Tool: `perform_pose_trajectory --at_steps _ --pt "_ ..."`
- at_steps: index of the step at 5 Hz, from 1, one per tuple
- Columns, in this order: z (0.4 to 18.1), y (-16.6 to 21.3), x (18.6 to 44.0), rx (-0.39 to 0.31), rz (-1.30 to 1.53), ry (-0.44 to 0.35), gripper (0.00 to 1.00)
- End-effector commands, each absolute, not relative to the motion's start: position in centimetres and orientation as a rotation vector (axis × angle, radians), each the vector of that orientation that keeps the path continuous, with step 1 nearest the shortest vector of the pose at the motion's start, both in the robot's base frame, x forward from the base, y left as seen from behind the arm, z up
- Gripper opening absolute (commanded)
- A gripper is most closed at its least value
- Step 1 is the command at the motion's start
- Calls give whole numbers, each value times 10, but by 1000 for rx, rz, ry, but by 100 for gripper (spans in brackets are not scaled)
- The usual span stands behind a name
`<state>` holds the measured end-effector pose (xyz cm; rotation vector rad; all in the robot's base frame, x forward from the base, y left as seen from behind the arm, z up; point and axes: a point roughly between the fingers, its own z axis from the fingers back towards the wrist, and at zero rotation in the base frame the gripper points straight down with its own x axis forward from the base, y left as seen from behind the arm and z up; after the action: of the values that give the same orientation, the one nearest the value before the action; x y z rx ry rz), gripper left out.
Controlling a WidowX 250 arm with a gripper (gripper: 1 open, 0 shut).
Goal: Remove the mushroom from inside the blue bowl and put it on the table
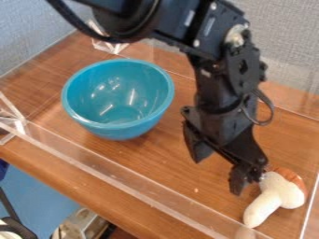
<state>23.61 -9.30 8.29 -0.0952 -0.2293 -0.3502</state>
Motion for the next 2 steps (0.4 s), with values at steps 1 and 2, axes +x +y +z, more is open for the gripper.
perform_pose_trajectory --at_steps 1,2 --pt "92 -88 248 -110 -379 -269 100" --pt "110 -87 253 -121 -413 -268 100"
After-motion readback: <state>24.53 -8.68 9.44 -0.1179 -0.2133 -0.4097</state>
